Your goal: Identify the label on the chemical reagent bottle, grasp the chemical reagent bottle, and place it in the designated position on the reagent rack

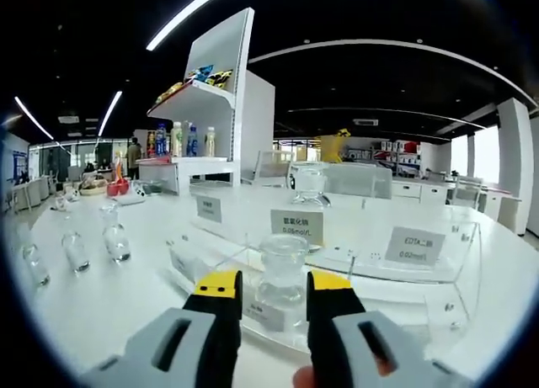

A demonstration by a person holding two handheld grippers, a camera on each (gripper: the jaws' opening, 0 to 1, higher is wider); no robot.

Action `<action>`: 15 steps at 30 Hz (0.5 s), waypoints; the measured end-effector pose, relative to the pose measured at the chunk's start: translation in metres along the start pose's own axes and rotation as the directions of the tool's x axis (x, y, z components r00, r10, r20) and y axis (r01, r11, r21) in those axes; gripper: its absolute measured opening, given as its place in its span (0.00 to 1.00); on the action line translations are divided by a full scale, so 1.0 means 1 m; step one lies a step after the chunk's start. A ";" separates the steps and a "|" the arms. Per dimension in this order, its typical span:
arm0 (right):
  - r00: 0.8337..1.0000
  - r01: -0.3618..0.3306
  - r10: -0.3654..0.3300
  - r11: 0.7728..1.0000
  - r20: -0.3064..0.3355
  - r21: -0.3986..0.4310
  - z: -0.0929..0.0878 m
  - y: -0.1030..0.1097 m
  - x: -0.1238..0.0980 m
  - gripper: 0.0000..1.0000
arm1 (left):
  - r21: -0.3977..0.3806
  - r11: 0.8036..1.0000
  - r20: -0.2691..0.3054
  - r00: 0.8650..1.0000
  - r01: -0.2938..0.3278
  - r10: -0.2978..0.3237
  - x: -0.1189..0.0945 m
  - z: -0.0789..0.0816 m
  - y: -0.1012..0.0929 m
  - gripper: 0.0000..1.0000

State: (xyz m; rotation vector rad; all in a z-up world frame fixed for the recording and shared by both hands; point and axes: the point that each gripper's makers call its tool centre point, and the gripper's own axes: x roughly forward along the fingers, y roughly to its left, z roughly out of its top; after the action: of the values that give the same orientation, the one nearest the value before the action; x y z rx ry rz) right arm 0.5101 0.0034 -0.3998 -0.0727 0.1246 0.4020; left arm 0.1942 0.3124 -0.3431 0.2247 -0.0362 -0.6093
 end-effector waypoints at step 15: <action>0.998 -0.007 0.006 1.000 0.057 0.013 0.019 -0.007 -0.024 0.30 | 0.018 1.000 0.018 1.000 0.025 -0.025 0.003 0.015 -0.011 0.29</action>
State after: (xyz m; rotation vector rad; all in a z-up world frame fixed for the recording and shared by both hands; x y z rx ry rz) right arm 0.4926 -0.0104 -0.3773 -0.0474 0.0711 0.4093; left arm 0.1888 0.2992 -0.3305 0.2368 -0.0560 -0.6362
